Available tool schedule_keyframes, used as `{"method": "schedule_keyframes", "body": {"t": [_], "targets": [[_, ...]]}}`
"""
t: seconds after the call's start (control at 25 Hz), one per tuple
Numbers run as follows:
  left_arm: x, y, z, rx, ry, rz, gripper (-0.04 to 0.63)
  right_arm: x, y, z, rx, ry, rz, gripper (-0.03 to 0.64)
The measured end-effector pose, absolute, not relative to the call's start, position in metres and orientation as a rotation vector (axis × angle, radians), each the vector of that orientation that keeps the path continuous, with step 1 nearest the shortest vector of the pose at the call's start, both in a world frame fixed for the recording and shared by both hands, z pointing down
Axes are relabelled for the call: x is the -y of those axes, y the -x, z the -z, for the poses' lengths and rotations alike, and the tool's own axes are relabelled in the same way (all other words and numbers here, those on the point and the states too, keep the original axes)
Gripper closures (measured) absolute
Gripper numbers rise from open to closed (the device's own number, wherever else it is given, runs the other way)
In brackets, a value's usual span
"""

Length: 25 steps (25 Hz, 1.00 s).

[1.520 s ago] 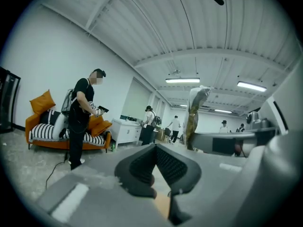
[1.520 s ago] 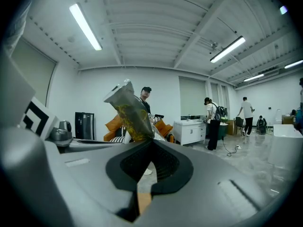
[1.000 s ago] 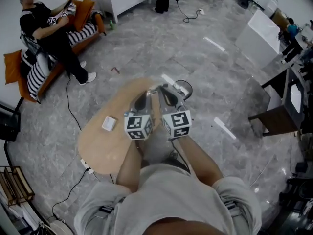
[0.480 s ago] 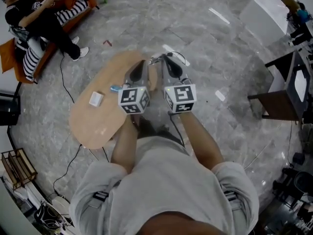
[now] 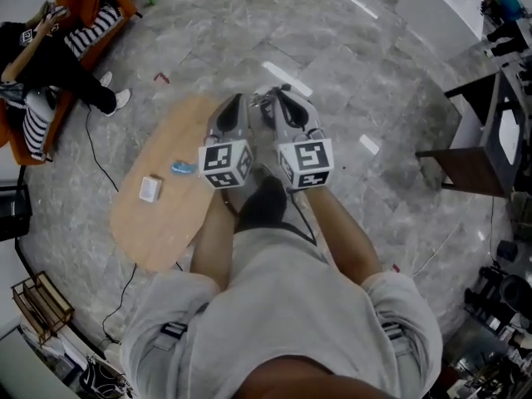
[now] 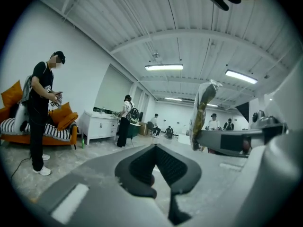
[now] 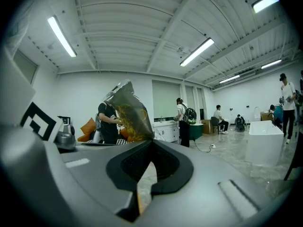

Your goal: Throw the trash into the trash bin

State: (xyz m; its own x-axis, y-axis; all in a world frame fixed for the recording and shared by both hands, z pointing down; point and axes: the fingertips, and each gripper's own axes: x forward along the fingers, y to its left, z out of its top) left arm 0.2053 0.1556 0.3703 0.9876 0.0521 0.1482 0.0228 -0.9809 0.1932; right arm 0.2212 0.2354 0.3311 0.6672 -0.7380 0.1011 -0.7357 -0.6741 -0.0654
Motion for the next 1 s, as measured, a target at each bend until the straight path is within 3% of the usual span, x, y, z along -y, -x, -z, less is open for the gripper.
{"method": "schedule_keyframes", "body": {"t": [0.32,1.0], "targets": [[-0.153,-0.325,-0.376,-0.095,-2.934,-0.234,0.577,-0.239,-0.338,-0.335,-1.298,2.929,0.273,0.609],[-0.122,-0.416,-0.422,0.239,-2.85,-0.351,0.577,-0.175,-0.447,-0.392,-1.736,2.678,0.42,0.609]]}}
